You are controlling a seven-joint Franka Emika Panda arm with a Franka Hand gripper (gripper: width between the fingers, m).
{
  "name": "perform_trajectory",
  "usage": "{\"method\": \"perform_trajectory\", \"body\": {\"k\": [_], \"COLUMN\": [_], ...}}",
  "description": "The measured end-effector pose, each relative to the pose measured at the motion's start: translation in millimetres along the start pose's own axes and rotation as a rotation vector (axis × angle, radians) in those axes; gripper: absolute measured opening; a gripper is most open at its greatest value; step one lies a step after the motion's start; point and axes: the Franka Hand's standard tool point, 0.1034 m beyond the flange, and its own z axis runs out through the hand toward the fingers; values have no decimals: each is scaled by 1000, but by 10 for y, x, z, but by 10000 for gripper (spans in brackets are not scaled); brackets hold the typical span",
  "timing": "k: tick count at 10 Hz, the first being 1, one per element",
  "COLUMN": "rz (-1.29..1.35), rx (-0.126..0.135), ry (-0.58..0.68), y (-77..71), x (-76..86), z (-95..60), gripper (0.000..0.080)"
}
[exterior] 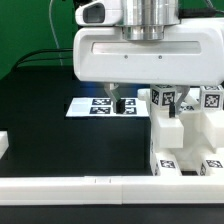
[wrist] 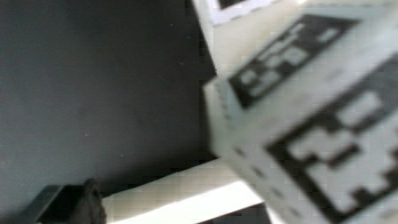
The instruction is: Assemble chair
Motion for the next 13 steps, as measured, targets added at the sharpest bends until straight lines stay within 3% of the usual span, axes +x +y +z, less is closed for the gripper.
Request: {"method": "perform_trajectory", "body": {"k": [3, 5, 9, 11, 13], "rz": [-1, 30, 18, 25, 5], "rx": [19, 20, 21, 13, -19], "ry": [-44, -65, -92, -138, -135], "y": [-100, -210, -127, -45, -110], "x": [-67, -236, -263, -317, -371], "z": [-175, -225, -202, -184, -174], "gripper": [649, 649, 649, 649, 649]}}
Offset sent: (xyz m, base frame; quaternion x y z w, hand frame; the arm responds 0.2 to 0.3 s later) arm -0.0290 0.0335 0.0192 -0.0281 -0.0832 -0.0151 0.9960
